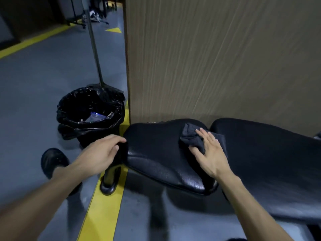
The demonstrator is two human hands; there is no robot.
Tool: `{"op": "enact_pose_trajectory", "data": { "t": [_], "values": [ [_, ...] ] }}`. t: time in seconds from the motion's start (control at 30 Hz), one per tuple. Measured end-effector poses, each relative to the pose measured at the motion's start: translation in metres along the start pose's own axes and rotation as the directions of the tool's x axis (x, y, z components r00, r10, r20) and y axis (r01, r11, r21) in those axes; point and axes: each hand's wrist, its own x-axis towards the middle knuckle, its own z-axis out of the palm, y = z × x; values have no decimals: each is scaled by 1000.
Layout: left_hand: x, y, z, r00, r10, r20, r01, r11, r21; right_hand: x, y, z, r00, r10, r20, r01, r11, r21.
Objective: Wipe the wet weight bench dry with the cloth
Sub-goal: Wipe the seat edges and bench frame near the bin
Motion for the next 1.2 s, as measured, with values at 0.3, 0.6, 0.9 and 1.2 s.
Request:
{"op": "enact_pose_trajectory", "data": {
  "t": [0.3,0.6,0.9,1.2],
  "values": [
    [41,-23,12,993,-79,-93,45,945,-325,142,-5,-4,942,305,140,-302,952,-46],
    [39,-44,-13,998,-65,18,67,962,-264,195,-129,65,875,286,390,-143,923,-357],
    [46,-35,-5,991,-128,33,132,975,-181,175,-113,57,931,177,321,-111,971,-214],
    [30,-42,-18,988,-153,9,152,971,-183,174,-37,7,857,511,74,-491,850,-190]
  ]
}}
